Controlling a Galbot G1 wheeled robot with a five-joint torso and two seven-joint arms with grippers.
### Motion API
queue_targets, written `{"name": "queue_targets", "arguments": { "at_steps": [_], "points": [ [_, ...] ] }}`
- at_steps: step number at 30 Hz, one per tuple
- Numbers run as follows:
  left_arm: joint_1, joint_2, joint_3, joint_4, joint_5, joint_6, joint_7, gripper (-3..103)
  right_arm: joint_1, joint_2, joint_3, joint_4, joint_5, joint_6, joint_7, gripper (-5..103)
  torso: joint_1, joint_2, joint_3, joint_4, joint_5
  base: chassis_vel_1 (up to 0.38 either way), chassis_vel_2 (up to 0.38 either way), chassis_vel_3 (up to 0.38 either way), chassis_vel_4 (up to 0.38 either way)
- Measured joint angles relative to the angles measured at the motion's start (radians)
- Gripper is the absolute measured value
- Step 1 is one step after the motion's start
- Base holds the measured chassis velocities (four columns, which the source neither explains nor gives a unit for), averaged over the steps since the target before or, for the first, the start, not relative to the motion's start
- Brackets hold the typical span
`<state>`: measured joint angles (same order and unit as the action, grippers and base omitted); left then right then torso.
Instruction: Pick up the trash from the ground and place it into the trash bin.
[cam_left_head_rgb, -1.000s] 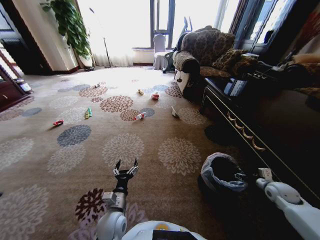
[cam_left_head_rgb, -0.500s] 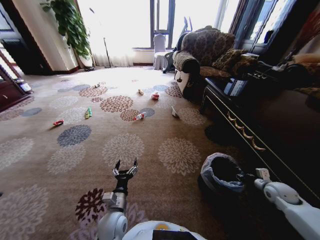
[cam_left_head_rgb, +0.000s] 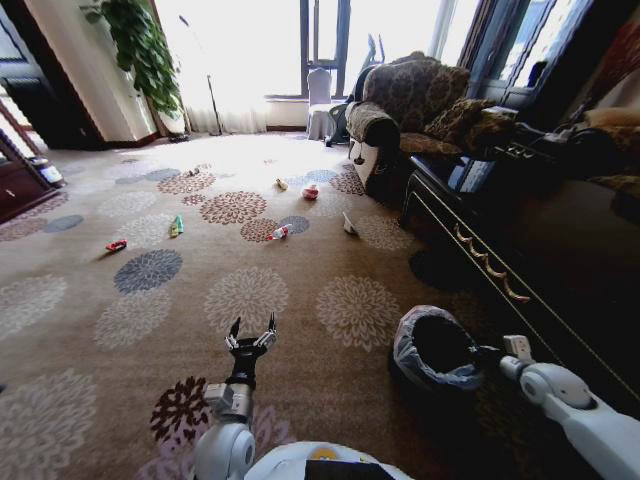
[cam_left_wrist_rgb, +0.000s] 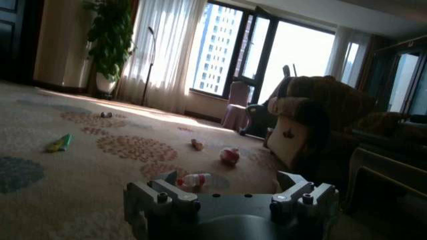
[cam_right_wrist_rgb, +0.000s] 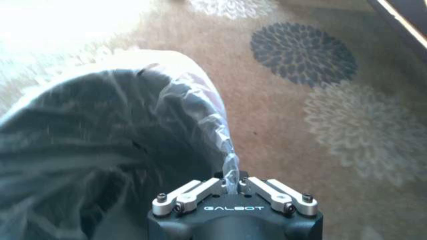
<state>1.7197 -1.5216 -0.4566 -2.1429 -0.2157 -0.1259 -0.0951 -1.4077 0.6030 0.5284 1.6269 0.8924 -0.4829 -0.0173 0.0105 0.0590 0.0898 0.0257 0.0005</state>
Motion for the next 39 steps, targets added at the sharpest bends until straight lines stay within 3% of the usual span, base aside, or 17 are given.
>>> {"name": "queue_targets", "arguments": {
  "at_steps": [8,17,21,23,25,28,30,31,33,39],
  "points": [
    [0.008,0.006,0.000,-0.014,0.002,0.000,0.000,98,-0.001,0.040,0.062,0.136,0.111,0.084,0.000,0,0.000,0.000,0.000,0.0001,-0.0006,0.000,0.000,0.000,0.000],
    [0.022,0.017,-0.005,-0.036,0.002,0.000,0.000,98,-0.004,0.109,0.076,0.312,0.128,0.152,0.000,0,0.000,0.000,0.000,0.0001,-0.0009,0.000,0.000,0.000,0.000],
    [0.028,0.019,-0.009,-0.054,-0.020,-0.003,-0.001,100,-0.001,0.184,0.064,0.401,0.092,0.204,0.000,0,0.000,0.000,0.000,0.0000,-0.0006,0.000,0.000,0.000,0.000],
    [0.031,0.019,-0.015,-0.065,-0.023,-0.011,0.001,97,-0.006,0.267,0.051,0.460,0.036,0.243,-0.002,0,0.000,0.000,0.000,0.0004,-0.0007,0.000,0.000,0.000,0.000],
    [0.031,0.020,-0.017,-0.067,-0.023,-0.012,0.001,97,-0.008,0.286,0.049,0.470,0.018,0.252,-0.001,0,0.000,0.000,0.000,0.0004,-0.0007,0.000,0.000,0.000,0.000],
    [0.033,0.025,-0.022,-0.068,-0.022,-0.013,0.001,97,-0.014,0.407,0.042,0.491,-0.129,0.307,-0.001,0,0.000,0.000,0.000,-0.0001,-0.0008,0.000,0.000,0.000,0.000],
    [0.035,0.024,-0.021,-0.068,-0.019,-0.014,0.002,96,-0.014,0.434,0.038,0.487,-0.174,0.328,-0.001,0,0.000,0.000,0.000,-0.0002,-0.0006,0.000,0.000,0.000,0.000],
    [0.044,0.021,-0.020,-0.071,-0.006,-0.015,0.005,96,-0.018,0.469,0.033,0.475,-0.244,0.366,-0.001,0,0.000,0.000,0.000,0.0000,-0.0006,0.000,0.000,0.000,0.000],
    [0.061,0.016,-0.017,-0.079,0.017,-0.020,0.013,95,-0.032,0.489,0.029,0.470,-0.290,0.383,-0.001,0,0.000,0.000,0.000,0.0000,-0.0005,0.000,0.000,0.000,0.000],
    [0.084,0.005,-0.006,-0.067,0.056,-0.034,0.017,97,-0.040,0.476,0.030,0.475,-0.299,0.374,-0.001,0,0.000,0.000,0.000,0.0001,-0.0006,0.000,0.000,0.000,0.000]
  ]
}}
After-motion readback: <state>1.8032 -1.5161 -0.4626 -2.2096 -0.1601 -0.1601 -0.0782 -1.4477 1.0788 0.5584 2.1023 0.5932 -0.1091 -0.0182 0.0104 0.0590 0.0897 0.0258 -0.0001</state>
